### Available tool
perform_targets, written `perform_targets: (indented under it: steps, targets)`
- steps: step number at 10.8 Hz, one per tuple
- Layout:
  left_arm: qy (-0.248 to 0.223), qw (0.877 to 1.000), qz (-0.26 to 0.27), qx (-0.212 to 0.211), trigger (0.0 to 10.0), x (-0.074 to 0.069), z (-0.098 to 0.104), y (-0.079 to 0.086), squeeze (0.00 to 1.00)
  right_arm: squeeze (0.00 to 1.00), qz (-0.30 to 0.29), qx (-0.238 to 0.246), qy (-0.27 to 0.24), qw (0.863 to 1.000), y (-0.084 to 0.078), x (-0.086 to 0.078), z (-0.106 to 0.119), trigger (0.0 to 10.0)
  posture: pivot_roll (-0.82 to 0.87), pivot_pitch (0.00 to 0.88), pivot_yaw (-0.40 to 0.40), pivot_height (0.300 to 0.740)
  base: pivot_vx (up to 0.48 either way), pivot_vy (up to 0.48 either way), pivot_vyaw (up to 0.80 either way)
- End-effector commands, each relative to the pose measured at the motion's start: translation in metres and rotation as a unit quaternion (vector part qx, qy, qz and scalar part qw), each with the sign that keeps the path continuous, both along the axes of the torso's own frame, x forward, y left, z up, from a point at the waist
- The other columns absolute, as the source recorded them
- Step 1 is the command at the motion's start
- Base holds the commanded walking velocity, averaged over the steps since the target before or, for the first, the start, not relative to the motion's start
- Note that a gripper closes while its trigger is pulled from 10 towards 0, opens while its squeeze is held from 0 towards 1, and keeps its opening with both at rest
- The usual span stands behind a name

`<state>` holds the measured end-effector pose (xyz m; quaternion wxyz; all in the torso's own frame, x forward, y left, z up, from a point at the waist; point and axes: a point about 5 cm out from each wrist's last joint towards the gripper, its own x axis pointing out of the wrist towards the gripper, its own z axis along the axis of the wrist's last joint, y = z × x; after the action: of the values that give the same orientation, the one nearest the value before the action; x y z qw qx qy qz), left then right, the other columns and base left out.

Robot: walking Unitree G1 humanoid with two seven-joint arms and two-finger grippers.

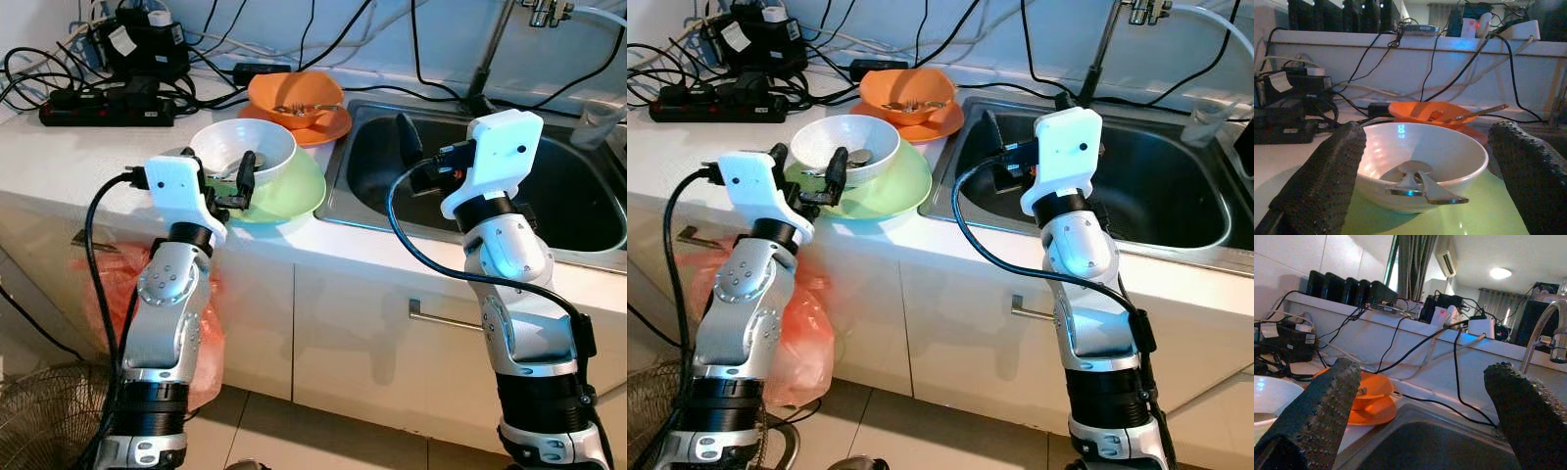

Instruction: Kitchen organization

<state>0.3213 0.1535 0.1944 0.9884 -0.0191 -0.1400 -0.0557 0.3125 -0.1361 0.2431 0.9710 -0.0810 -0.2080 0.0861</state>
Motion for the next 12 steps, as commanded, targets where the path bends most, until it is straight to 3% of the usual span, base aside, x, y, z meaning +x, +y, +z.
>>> perform_targets:
  steps: [1, 5, 12]
  targets:
    - [0.001, 1.000, -0.013, 0.003, 10.0, 0.001, 0.000, -0.005, 0.00, 0.00, 0.002, -0.004, -0.008, 1.000, -0.001, 0.001, 0.005, 10.0, 0.06, 0.014, -0.012, 0.740, 0.000, 0.000, 0.00]
    - [0.004, 1.000, -0.013, 0.005, 10.0, 0.002, -0.011, -0.009, 0.00, 0.00, 0.002, -0.009, -0.007, 1.000, -0.002, 0.000, 0.006, 10.0, 0.04, 0.017, -0.029, 0.740, 0.000, 0.000, 0.00]
    - [0.000, 1.000, -0.012, 0.005, 10.0, 0.022, -0.013, -0.011, 0.00, 0.00, 0.004, -0.012, -0.008, 1.000, -0.003, 0.000, 0.008, 10.0, 0.02, 0.017, -0.028, 0.740, 0.000, 0.000, 0.00]
